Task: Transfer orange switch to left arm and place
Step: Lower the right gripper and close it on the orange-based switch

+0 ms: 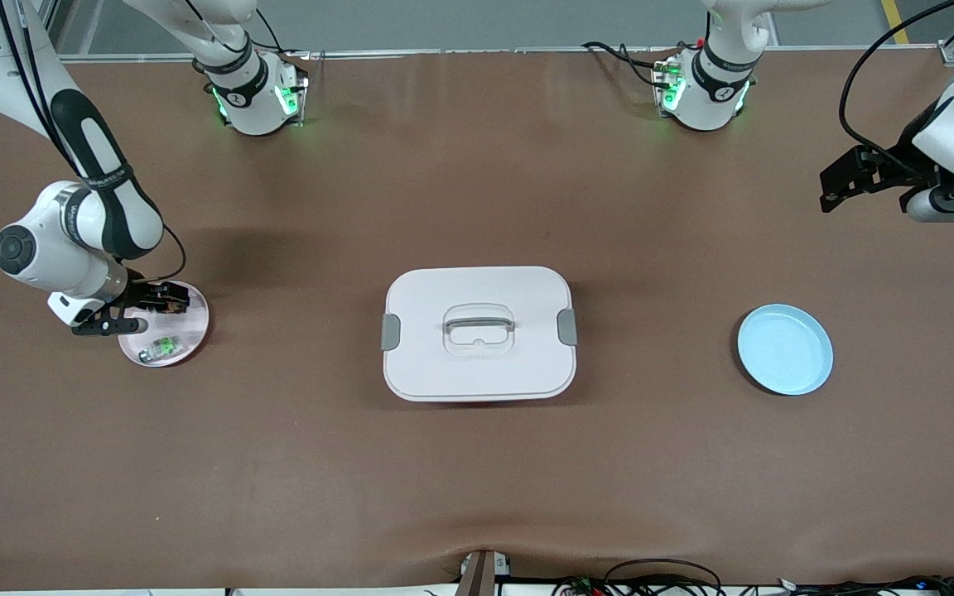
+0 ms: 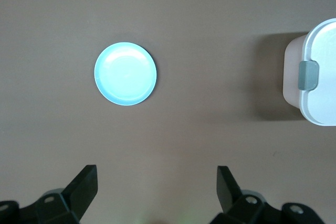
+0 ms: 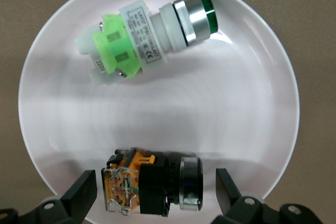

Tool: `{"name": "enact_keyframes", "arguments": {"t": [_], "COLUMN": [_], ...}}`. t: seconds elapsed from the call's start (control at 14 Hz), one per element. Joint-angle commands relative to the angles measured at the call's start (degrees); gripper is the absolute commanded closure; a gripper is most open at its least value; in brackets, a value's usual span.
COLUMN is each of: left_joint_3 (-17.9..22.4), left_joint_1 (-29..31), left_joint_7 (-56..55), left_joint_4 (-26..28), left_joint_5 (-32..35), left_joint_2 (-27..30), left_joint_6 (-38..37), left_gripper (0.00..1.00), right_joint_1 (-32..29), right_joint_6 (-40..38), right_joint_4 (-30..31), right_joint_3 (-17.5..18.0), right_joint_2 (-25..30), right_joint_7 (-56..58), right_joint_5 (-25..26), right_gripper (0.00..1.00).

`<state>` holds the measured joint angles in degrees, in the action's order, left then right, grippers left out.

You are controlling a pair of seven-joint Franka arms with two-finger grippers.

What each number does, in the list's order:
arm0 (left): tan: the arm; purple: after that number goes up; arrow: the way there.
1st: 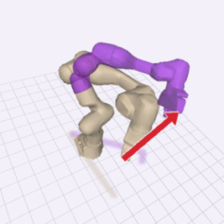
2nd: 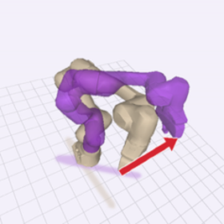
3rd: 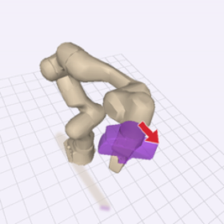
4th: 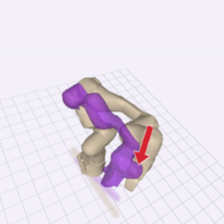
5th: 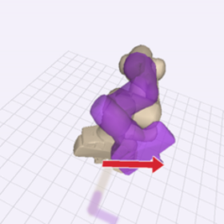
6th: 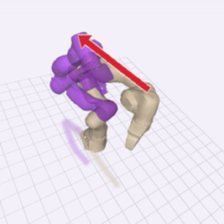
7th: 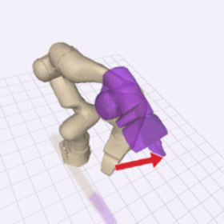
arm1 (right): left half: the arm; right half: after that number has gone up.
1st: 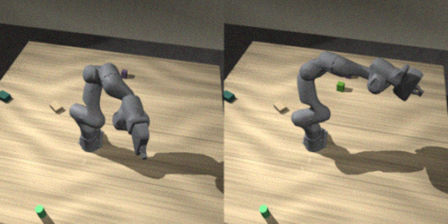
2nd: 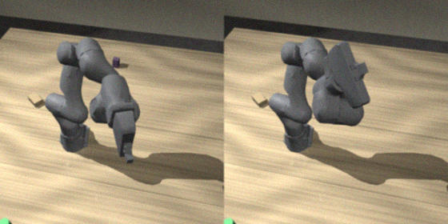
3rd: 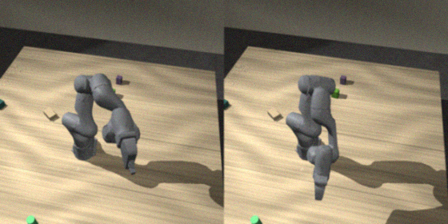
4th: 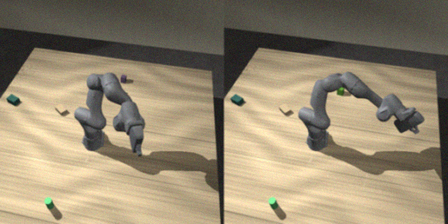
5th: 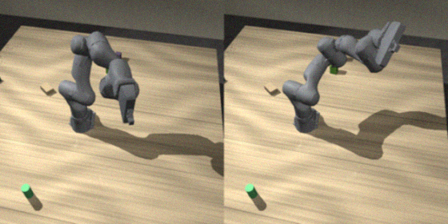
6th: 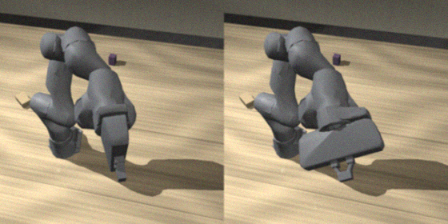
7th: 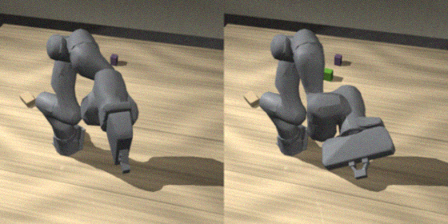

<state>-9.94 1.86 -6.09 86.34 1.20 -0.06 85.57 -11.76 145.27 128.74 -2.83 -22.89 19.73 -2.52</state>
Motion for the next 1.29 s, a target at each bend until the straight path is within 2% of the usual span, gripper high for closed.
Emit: {"name": "enact_keyframes", "arguments": {"t": [0.0,0.57,0.72,0.79,1.07,1.22], "left_joint_3": [-0.08,-0.17,-0.17,-0.17,-0.08,-0.08], "left_joint_1": [0.25,0.52,0.6,0.6,0.52,0.6], "left_joint_7": [0.2,0.56,0.56,0.64,0.56,0.56], "left_joint_4": [-1.26,-1.18,-1.18,-1.18,-1.09,-1.09], "left_joint_5": [0.03,0.12,0.03,0.03,0.12,0.03], "left_joint_2": [-0.47,-0.47,-0.38,-0.38,-0.38,-0.38], "left_joint_6": [-0.84,-0.84,-0.84,-0.93,-0.93,-0.93], "left_gripper": [0.0,0.0,0.0,0.0,0.0,0.0], "right_joint_1": [-0.28,-0.8,-0.8,-0.63,-0.37,-0.28], "right_joint_6": [0.72,-0.07,-0.07,-0.07,-0.07,-0.07], "right_joint_4": [0.45,1.77,1.68,1.6,1.07,0.98], "right_joint_3": [0.46,0.37,0.37,0.37,0.37,0.37], "right_joint_2": [-0.23,0.04,0.04,0.04,0.04,0.04], "right_joint_7": [-0.04,0.48,0.49,0.57,0.57,0.66], "right_joint_5": [-0.91,-0.91,-0.91,-0.91,-0.82,-0.82], "right_gripper": [0.0,0.0,0.2,0.25,0.28,0.37]}}
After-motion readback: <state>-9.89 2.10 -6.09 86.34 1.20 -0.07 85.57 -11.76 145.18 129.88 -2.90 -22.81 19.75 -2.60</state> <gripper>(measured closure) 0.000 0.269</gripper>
